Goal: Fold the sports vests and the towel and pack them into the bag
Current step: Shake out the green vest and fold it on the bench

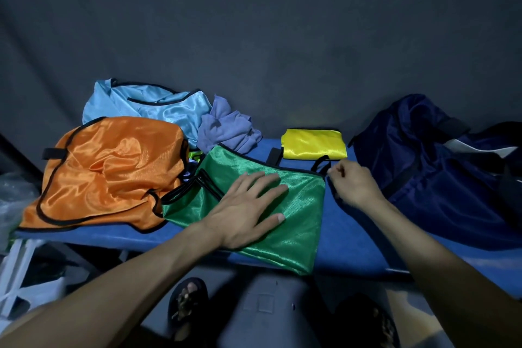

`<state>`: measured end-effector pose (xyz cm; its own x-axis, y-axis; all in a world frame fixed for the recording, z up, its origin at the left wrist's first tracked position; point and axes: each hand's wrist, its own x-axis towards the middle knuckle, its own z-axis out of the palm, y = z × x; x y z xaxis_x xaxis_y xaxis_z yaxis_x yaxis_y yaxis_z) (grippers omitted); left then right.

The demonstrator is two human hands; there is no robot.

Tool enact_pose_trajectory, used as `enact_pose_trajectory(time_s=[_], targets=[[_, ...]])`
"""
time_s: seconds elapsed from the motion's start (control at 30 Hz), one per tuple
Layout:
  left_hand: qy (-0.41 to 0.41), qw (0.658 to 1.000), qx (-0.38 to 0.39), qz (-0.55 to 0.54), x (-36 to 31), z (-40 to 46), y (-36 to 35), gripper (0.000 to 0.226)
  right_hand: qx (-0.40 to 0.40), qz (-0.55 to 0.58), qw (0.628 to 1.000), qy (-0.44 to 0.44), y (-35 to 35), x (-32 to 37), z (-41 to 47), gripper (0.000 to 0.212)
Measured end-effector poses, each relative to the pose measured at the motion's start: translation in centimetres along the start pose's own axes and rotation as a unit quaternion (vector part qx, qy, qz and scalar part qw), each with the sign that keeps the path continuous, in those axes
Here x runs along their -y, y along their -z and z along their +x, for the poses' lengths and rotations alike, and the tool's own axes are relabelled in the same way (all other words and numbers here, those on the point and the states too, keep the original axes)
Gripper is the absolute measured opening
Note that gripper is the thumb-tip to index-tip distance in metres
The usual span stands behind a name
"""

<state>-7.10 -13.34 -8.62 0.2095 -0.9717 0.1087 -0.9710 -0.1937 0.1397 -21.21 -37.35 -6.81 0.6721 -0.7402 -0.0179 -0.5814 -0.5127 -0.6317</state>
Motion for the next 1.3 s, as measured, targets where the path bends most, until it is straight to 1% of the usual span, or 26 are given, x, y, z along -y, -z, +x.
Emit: enact_pose_trajectory(time_s=[0.03,0.1,0.17,0.27,0.4,0.47,0.53,0.6,0.63,0.67,0.73,0.77,0.8,0.87,0.9,0.93,1.0,1.03,1.07,1.1,1.13,1.17,1.2,1.3], targets=[[-0.004,1.0,0.014,0.004,-0.4,-0.1,0.1,0.068,0.027,0.057,0.998,-0.029,0.0,0.3,-0.9,0.033],[0.003,0.997,0.074,0.019,-1.1,-0.3,-0.5,0.073,0.076,0.16,0.981,-0.081,-0.5,1.1,-2.8,0.035],[0.017,0.993,0.113,0.029,-1.5,-0.5,-1.1,0.075,0.078,0.223,0.965,-0.115,-1.7,1.7,-3.8,0.035],[0.031,0.992,0.121,0.032,-2.0,-0.5,-1.3,0.077,0.064,0.285,0.944,-0.155,-2.5,2.4,-3.8,0.035],[0.037,0.991,0.13,0.017,-4.4,-0.1,-1.6,0.081,0.107,0.339,0.908,-0.222,-1.5,2.5,-3.3,0.038],[0.039,0.991,0.128,0.007,-5.4,0.3,-1.6,0.079,0.121,0.359,0.896,-0.233,-1.1,2.3,-3.0,0.034],[0.054,0.994,0.095,0.006,-5.3,0.8,-1.0,0.073,0.115,0.37,0.894,-0.225,-0.6,2.3,-2.8,0.027],[0.079,0.995,0.054,0.011,-4.4,0.8,-0.5,0.069,0.081,0.37,0.903,-0.204,-0.2,2.3,-2.5,0.027],[0.097,0.994,0.053,0.012,-3.8,0.6,-0.3,0.069,0.056,0.358,0.912,-0.193,0.0,2.3,-2.4,0.028],[0.115,0.991,0.068,0.01,-3.2,0.4,-0.4,0.07,0.037,0.335,0.924,-0.181,0.2,2.2,-2.2,0.027],[0.135,0.985,0.104,0.001,-2.3,-0.1,-0.7,0.072,0.005,0.269,0.95,-0.162,0.0,1.9,-1.6,0.037],[0.138,0.985,0.105,-0.007,-2.0,-0.3,-0.7,0.071,-0.005,0.238,0.959,-0.155,-0.2,1.8,-1.3,0.041],[0.139,0.985,0.096,-0.017,-1.7,-0.5,-0.7,0.071,-0.011,0.221,0.963,-0.154,-0.4,1.6,-1.0,0.038],[0.137,0.987,0.077,-0.045,-1.4,-0.8,-0.2,0.069,-0.03,0.211,0.965,-0.154,-0.5,1.3,-0.7,0.025],[0.133,0.988,0.065,-0.048,-1.2,-0.9,0.1,0.069,-0.039,0.208,0.966,-0.152,-0.4,1.2,-0.7,0.025],[0.128,0.991,0.038,-0.033,-0.9,-1.0,0.5,0.067,-0.046,0.205,0.966,-0.149,-0.3,1.1,-0.5,0.028],[0.152,0.985,-0.074,0.02,0.1,-0.9,1.8,0.055,-0.044,0.205,0.967,-0.147,-0.1,1.1,-0.7,0.03],[0.189,0.974,-0.123,0.037,0.9,-0.8,2.6,0.046,-0.042,0.211,0.965,-0.149,0.1,1.1,-0.8,0.032],[0.238,0.961,-0.135,0.038,1.8,-0.8,3.4,0.041,-0.041,0.213,0.964,-0.15,0.4,1.1,-0.9,0.033],[0.292,0.95,-0.109,0.03,2.7,-0.9,4.1,0.04,-0.031,0.215,0.963,-0.156,0.7,1.2,-1.1,0.034],[0.341,0.938,-0.057,0.026,3.4,-1.0,4.6,0.042,-0.025,0.217,0.962,-0.162,0.9,1.1,-1.1,0.036],[0.372,0.928,-0.008,0.027,3.8,-1.1,4.8,0.045,-0.014,0.215,0.962,-0.17,1.3,1.2,-1.4,0.039],[0.388,0.921,0.019,0.027,4.0,-1.1,4.8,0.048,-0.002,0.205,0.963,-0.177,1.5,1.3,-1.6,0.041],[0.402,0.915,0.022,0.003,3.8,-0.6,4.2,0.049,0.011,0.167,0.971,-0.173,1.2,0.8,-2.5,0.043]])
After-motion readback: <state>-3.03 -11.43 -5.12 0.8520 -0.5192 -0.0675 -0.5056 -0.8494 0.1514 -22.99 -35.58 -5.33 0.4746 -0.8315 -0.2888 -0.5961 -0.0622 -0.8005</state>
